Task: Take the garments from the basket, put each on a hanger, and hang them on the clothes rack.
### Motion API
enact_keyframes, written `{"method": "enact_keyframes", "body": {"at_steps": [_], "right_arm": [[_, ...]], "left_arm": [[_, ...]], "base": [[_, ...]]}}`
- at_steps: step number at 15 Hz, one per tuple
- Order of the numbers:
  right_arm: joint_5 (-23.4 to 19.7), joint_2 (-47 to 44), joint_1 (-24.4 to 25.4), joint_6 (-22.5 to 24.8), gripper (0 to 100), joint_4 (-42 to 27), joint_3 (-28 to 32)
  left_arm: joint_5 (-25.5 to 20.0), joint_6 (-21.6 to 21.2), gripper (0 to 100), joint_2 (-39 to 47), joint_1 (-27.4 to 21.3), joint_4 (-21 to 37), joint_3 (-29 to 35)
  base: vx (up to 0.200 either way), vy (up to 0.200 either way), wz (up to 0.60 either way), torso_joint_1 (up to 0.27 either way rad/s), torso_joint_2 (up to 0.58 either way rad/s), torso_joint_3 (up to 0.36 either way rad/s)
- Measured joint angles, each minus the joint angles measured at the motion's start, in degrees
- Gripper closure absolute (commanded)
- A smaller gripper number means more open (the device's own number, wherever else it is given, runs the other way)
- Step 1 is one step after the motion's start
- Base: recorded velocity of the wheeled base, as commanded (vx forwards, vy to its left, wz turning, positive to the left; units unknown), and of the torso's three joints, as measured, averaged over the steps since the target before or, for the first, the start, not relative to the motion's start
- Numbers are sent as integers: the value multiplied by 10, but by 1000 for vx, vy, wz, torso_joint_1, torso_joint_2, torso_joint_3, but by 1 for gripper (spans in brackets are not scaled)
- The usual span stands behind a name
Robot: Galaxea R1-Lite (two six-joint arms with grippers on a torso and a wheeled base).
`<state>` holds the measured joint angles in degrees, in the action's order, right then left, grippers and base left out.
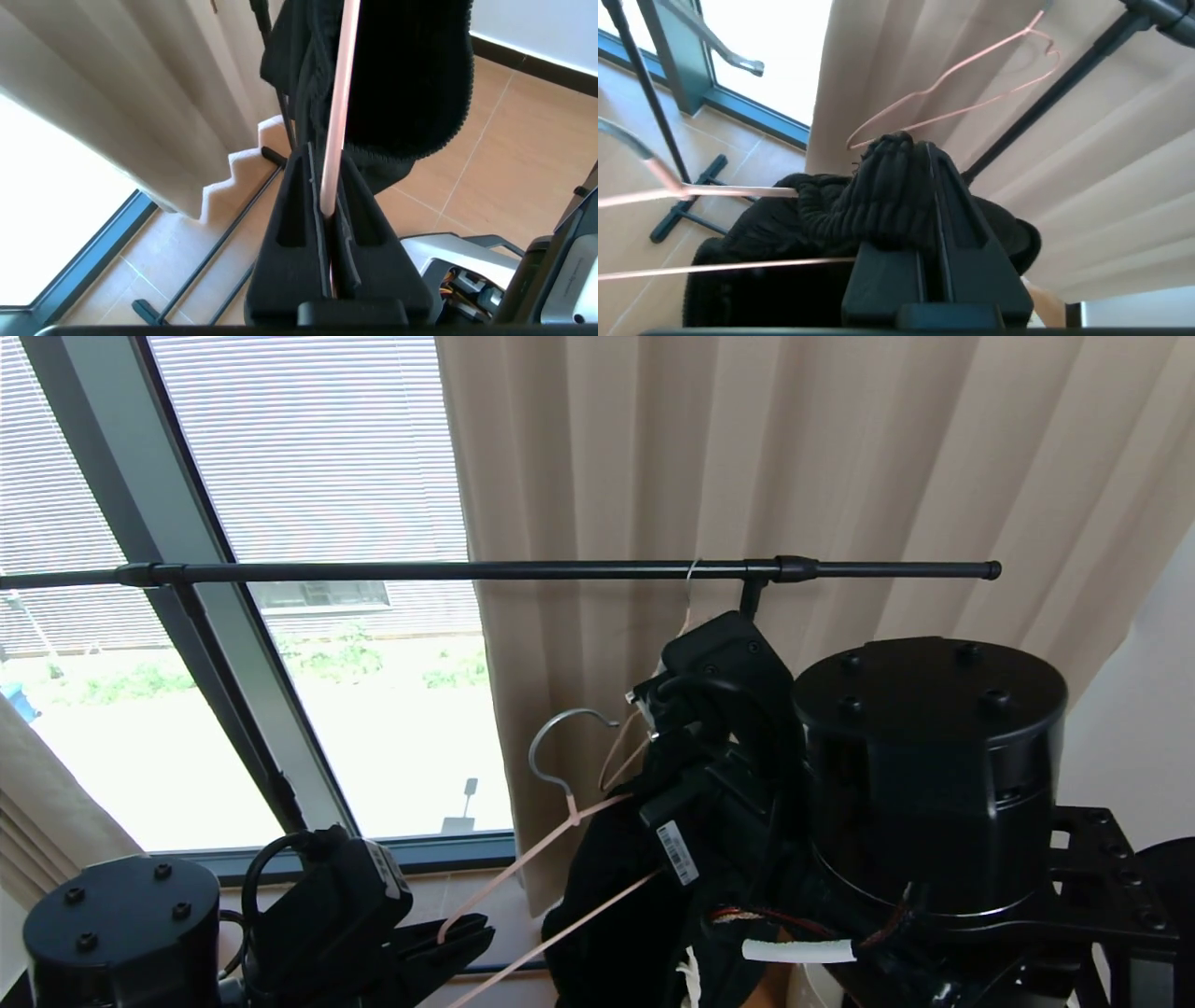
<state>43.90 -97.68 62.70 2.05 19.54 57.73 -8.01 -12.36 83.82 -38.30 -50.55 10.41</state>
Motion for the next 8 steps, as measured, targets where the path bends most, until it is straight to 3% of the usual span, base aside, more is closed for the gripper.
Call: {"method": "enact_keyframes", "body": {"at_steps": [5,6,8], "right_arm": [[0,-16,20,-28,100,0,21],[1,-17,21,-32,0,0,23],[0,-16,19,-36,0,1,25]], "left_arm": [[0,1,100,4,-1,-1,-2],[0,0,100,4,-1,-1,-2],[0,0,100,5,-2,-8,-3]], "base": [[0,0,0,0,0,0],[0,0,0,0,0,0],[0,0,0,0,0,0]]}}
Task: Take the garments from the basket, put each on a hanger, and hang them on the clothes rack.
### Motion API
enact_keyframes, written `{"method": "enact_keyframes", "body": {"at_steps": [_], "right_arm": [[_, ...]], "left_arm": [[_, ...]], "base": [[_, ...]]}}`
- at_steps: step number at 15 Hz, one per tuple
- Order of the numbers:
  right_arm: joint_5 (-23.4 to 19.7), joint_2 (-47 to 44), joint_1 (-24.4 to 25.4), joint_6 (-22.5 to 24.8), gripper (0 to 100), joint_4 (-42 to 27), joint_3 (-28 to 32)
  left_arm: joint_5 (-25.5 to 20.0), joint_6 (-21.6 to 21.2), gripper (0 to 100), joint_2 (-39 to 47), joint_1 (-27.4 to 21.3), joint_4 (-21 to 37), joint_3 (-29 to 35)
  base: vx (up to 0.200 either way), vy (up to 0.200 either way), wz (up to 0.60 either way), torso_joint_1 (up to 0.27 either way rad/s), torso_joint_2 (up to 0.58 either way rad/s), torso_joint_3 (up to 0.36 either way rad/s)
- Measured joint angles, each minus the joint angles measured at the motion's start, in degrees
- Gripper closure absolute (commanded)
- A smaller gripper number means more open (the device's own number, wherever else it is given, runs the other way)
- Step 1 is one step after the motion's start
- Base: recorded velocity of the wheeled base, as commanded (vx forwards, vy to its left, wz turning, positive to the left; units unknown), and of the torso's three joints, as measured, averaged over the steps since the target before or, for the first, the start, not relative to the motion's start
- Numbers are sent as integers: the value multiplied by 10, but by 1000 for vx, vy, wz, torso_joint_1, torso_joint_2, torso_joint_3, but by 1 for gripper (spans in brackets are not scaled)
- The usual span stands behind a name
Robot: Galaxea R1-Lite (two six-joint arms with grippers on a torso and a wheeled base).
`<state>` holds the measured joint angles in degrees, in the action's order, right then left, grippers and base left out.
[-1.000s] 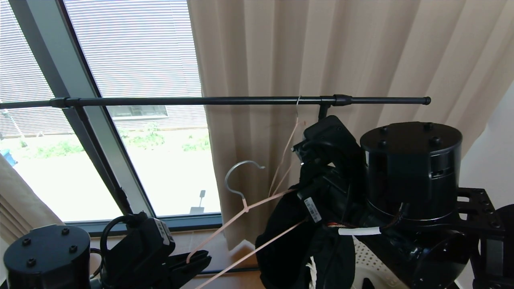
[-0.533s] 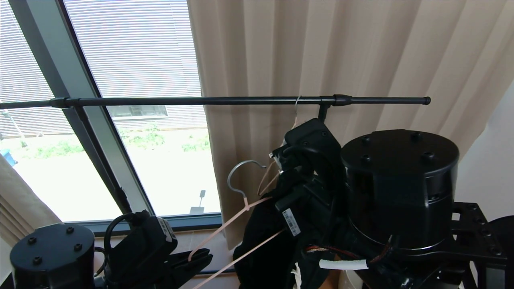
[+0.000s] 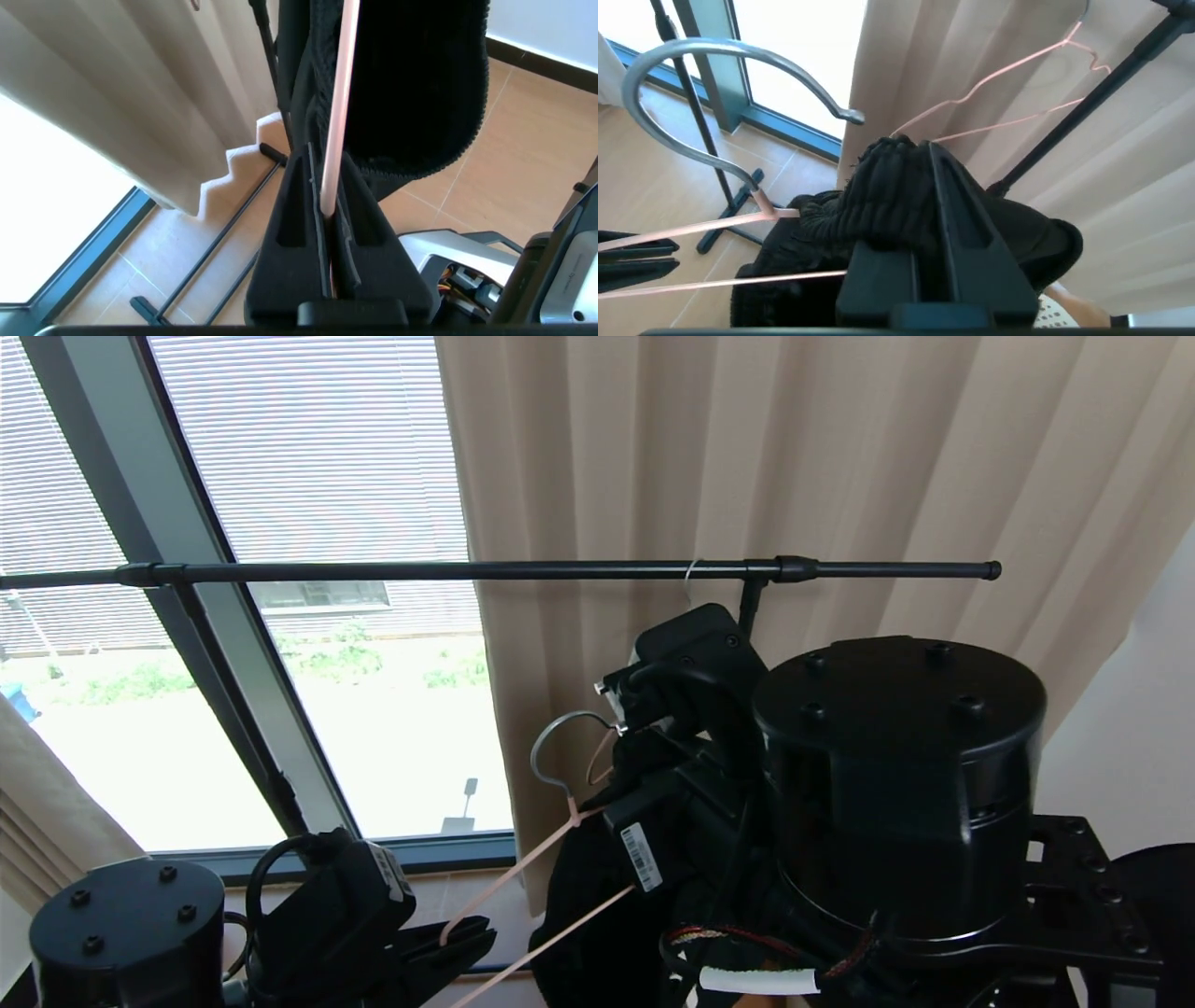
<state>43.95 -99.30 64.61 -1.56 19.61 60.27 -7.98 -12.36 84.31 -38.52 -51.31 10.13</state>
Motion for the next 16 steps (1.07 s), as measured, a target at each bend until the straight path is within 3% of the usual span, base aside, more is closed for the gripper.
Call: {"method": "enact_keyframes", "body": {"at_steps": [7,16], "right_arm": [[0,5,-51,-15,0,5,12],[16,-31,-35,-15,0,3,33]], "left_arm": [[-1,-4,100,-2,-9,-40,-18],[-2,4,100,-6,-5,-59,-16]], "base": [[0,0,0,0,0,0],[0,0,0,0,0,0]]}}
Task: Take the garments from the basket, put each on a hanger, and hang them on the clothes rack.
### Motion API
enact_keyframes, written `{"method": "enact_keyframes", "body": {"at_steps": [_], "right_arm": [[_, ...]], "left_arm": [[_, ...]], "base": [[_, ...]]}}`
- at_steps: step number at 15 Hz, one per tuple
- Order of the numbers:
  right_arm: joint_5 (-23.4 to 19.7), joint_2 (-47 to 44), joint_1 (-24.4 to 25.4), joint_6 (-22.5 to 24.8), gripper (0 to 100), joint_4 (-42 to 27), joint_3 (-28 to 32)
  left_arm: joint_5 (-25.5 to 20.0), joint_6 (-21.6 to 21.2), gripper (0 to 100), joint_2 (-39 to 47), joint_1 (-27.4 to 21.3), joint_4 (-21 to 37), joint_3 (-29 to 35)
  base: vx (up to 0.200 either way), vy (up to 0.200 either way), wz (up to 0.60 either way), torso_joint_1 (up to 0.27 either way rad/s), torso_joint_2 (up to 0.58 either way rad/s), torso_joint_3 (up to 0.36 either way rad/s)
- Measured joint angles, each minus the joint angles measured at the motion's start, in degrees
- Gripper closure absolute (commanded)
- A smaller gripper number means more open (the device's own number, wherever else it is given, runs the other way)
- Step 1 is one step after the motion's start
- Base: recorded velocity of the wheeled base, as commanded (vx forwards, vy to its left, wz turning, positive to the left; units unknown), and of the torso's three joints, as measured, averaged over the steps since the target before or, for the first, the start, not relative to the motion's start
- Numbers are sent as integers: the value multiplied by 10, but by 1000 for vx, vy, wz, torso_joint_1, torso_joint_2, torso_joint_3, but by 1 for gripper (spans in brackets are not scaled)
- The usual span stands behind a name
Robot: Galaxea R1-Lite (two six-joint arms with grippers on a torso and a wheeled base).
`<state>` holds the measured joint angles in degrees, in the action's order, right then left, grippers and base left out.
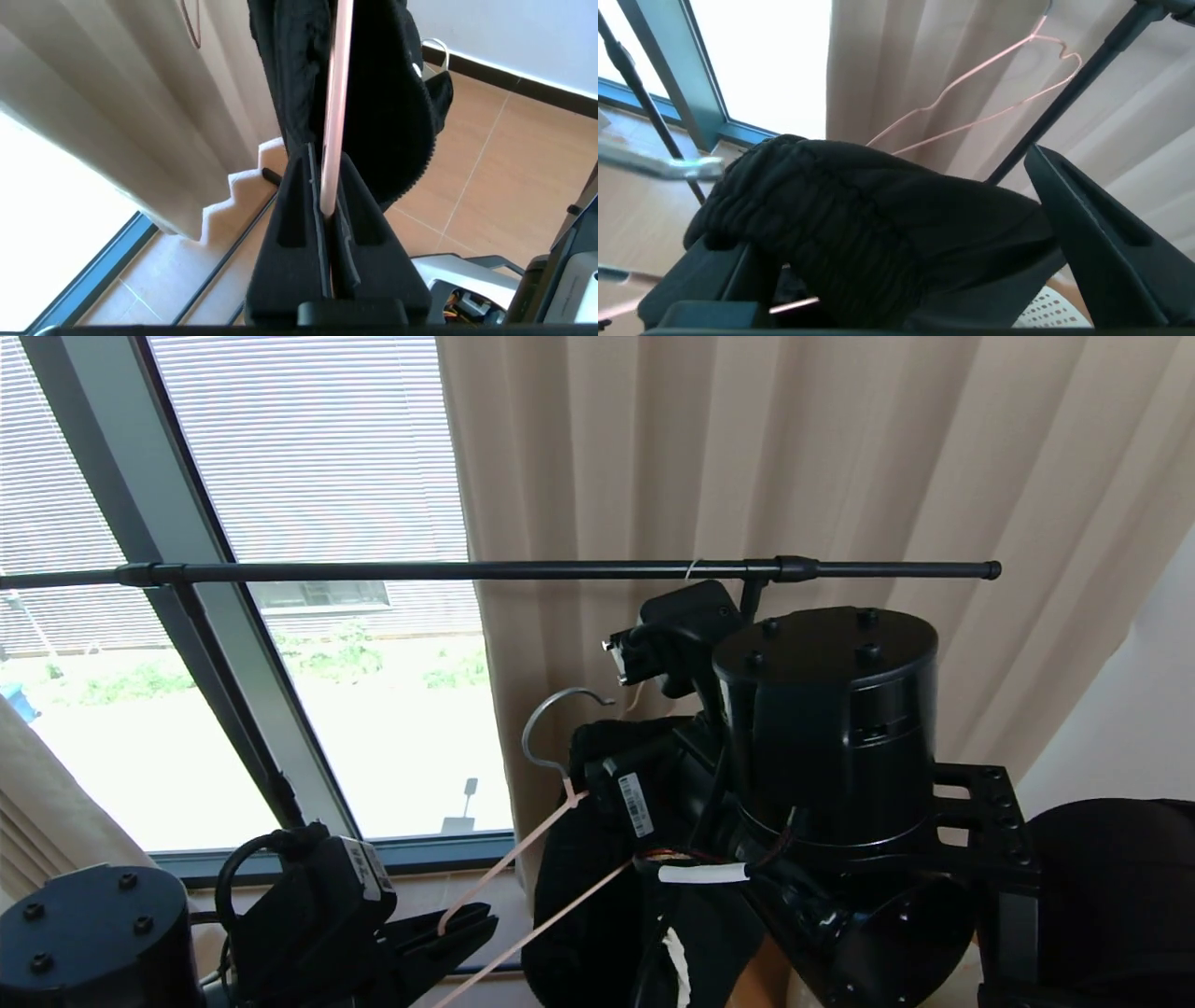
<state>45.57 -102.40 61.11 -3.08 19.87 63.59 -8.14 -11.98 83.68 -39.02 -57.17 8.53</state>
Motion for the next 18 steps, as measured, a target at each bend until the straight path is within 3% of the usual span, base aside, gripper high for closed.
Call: {"method": "enact_keyframes", "body": {"at_steps": [13,18], "right_arm": [[-1,31,8,5,0,-6,-20],[-7,54,16,6,0,-5,-41]], "left_arm": [[-1,15,100,10,38,-4,10],[0,16,100,25,39,-38,5]], "base": [[0,0,0,0,0,0],[0,0,0,0,0,0]]}}
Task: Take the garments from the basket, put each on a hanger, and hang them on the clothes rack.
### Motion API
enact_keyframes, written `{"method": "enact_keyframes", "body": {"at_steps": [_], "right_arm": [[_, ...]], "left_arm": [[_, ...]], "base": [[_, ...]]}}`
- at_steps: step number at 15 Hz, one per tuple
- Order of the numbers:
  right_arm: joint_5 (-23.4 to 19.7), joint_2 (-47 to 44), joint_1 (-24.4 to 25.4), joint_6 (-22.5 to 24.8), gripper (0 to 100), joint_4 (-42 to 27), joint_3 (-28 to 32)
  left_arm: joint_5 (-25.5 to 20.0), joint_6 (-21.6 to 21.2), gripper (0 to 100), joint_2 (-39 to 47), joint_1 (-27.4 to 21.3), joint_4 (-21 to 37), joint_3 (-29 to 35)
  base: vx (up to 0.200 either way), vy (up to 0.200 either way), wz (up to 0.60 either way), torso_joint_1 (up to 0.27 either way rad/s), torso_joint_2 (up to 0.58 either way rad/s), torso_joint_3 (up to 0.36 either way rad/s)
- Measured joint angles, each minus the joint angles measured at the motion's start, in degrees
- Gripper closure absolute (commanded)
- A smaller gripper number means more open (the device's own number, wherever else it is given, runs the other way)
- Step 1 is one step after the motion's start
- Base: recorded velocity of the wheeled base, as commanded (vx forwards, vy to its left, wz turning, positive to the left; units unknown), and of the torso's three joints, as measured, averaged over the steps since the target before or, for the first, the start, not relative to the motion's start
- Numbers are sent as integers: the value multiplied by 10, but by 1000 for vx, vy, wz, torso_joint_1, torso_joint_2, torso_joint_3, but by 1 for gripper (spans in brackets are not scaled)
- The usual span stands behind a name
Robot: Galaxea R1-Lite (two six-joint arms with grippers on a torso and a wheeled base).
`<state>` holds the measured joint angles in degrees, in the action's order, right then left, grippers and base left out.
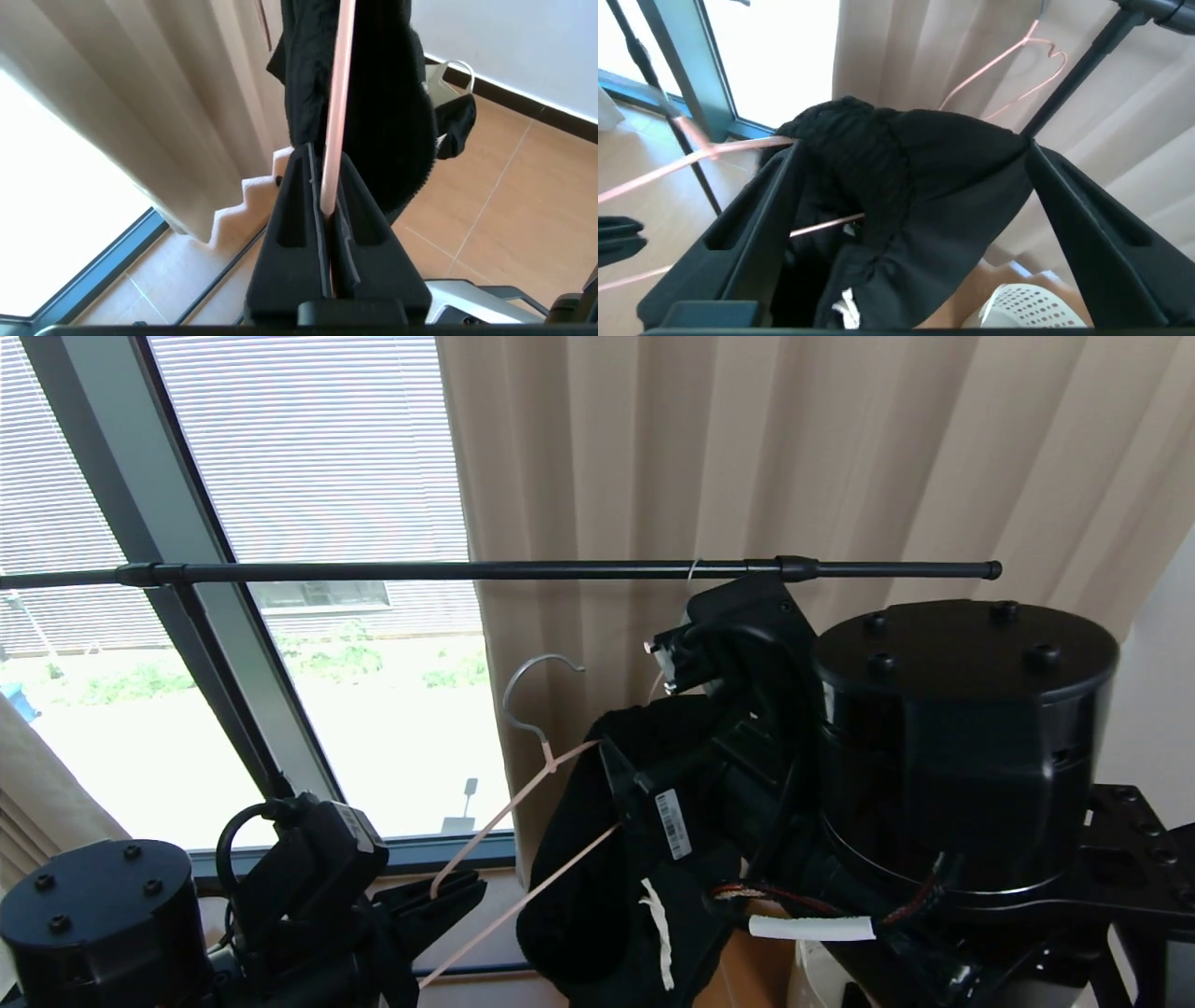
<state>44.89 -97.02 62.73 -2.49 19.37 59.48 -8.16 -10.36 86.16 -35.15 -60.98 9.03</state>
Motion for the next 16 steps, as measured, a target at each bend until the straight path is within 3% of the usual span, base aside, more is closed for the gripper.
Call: {"method": "enact_keyframes", "body": {"at_steps": [3,6,9,16], "right_arm": [[-25,18,4,6,0,0,-19],[-87,54,2,64,0,-1,-50],[-242,107,-64,159,0,-39,-78],[-643,165,-289,303,0,-213,-58]], "left_arm": [[-5,4,100,7,0,-19,-8],[-8,5,100,8,0,-33,-18],[-22,2,100,9,-1,-33,-26],[-56,-9,100,8,-2,-34,-43]], "base": [[0,0,0,0,0,0],[0,0,0,0,0,0],[0,0,0,0,0,0],[0,0,0,0,0,0]]}}
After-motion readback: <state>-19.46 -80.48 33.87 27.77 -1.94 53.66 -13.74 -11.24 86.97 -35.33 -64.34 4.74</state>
